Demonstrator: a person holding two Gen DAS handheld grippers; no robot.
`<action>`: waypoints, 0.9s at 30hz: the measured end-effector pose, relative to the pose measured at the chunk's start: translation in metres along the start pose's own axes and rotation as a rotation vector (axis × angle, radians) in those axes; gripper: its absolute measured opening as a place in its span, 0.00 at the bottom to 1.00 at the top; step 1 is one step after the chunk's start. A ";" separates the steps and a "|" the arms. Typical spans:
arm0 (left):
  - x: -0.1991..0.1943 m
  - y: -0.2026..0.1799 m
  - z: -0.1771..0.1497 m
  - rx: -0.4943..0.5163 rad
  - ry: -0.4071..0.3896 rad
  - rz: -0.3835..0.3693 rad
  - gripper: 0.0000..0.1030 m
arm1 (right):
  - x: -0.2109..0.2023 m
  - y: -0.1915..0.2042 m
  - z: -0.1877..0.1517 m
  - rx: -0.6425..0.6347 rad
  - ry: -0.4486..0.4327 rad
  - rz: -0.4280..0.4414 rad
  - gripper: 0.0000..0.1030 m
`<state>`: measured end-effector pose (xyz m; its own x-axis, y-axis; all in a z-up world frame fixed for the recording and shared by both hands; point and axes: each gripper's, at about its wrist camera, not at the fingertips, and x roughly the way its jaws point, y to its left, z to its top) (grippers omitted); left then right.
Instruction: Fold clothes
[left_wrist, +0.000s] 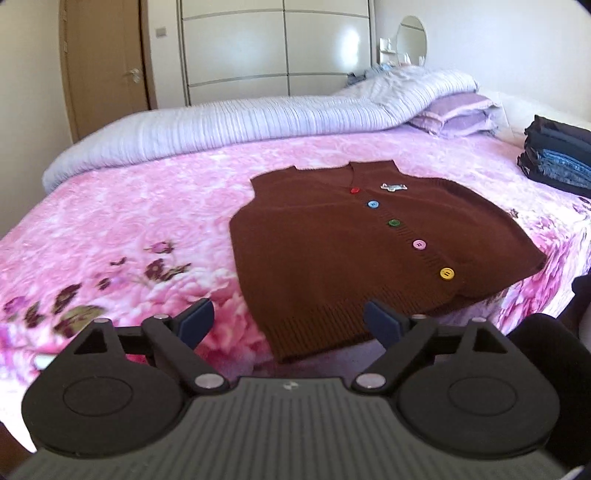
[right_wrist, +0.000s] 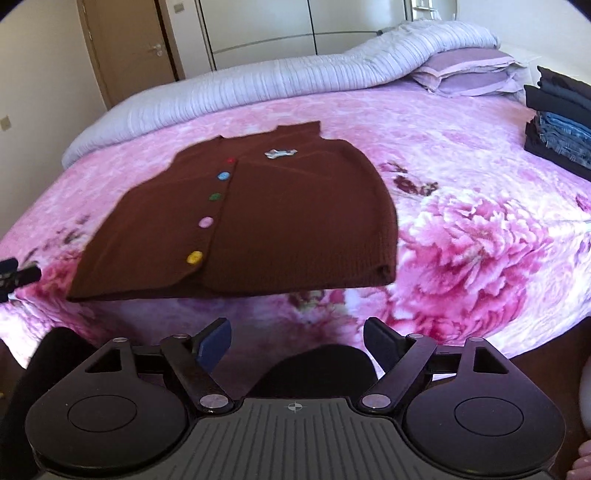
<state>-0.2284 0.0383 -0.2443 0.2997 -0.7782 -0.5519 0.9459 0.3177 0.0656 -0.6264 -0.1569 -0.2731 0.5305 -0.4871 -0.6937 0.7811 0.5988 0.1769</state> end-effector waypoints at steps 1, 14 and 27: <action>-0.007 -0.001 -0.003 -0.002 -0.008 0.008 0.86 | -0.001 0.004 -0.002 -0.002 -0.006 0.008 0.80; -0.027 0.007 -0.012 0.042 -0.006 -0.020 0.86 | -0.009 0.035 -0.009 0.062 -0.051 -0.008 0.80; -0.006 -0.013 -0.025 0.043 0.038 -0.079 0.86 | -0.003 0.037 -0.022 -0.010 0.019 -0.072 0.80</action>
<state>-0.2455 0.0522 -0.2624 0.2199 -0.7786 -0.5877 0.9711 0.2323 0.0556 -0.6065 -0.1194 -0.2805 0.4665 -0.5175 -0.7173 0.8139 0.5686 0.1192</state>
